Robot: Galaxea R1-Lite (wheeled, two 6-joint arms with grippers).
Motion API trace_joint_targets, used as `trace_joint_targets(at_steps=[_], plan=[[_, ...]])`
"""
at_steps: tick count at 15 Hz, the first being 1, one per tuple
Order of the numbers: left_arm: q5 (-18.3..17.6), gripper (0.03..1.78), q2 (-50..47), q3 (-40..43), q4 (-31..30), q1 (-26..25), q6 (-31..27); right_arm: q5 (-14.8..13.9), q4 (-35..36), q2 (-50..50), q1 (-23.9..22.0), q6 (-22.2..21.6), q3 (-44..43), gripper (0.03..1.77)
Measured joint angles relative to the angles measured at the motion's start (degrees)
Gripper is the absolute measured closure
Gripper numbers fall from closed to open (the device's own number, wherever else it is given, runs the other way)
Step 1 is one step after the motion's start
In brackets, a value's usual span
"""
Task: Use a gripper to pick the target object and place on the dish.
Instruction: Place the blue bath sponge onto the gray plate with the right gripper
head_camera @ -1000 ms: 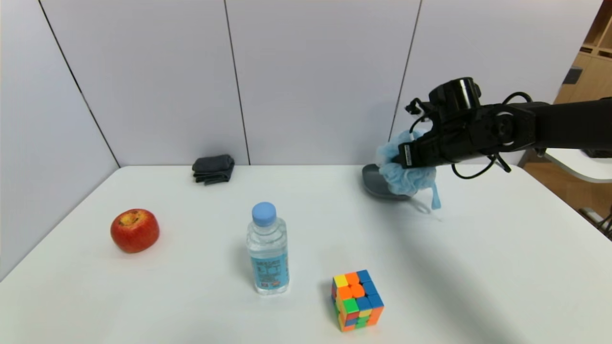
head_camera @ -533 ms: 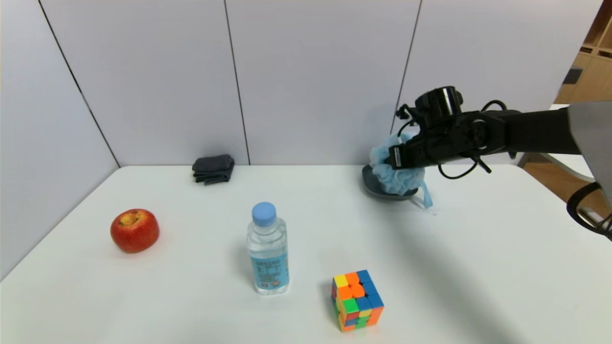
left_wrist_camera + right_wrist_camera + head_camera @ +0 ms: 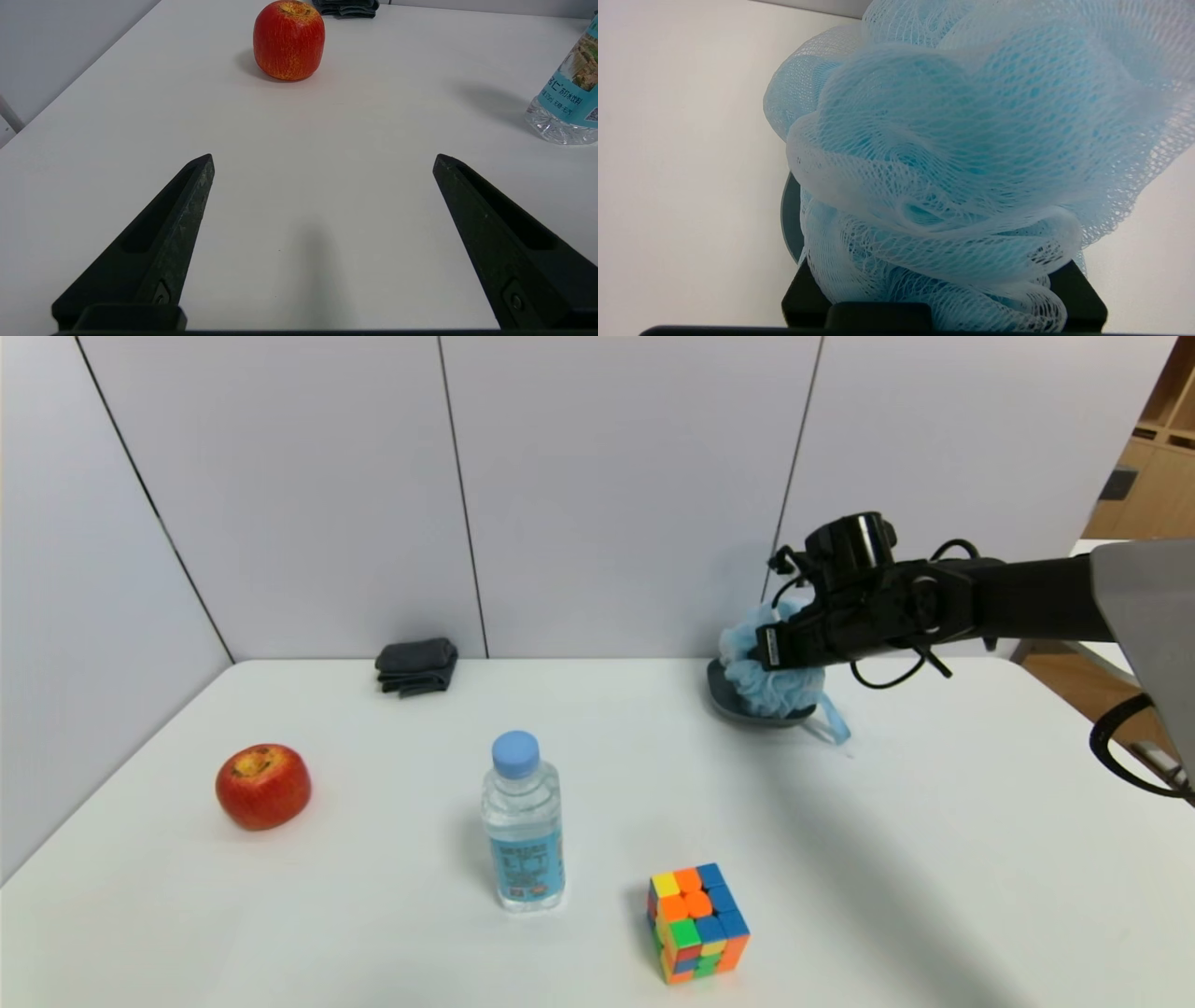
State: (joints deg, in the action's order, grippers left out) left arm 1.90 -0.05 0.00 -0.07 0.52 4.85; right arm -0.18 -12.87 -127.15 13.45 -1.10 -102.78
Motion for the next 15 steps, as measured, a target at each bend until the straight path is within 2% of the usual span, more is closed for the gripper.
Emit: trace_joint_targets(at_steps=[2,6,10,15], plan=[[-0.01,0.12,0.00,0.00,0.02,0.02,0.00,0.00,-0.22,-0.22,-0.28,0.35,0.00,0.85],[0.00,0.12,0.00,0.00,0.02,0.00,0.00,-0.09,-0.55,-0.33,-0.44,0.37,0.13,0.54],[0.00,0.12,0.00,0.00,0.02,0.00,0.05,-0.09,-0.55,-0.11,-0.46,0.24,0.27,0.36],[0.00,0.12,0.00,0.00,0.00,0.00,0.00,0.00,-0.52,0.46,-0.37,0.22,0.30,0.23]])
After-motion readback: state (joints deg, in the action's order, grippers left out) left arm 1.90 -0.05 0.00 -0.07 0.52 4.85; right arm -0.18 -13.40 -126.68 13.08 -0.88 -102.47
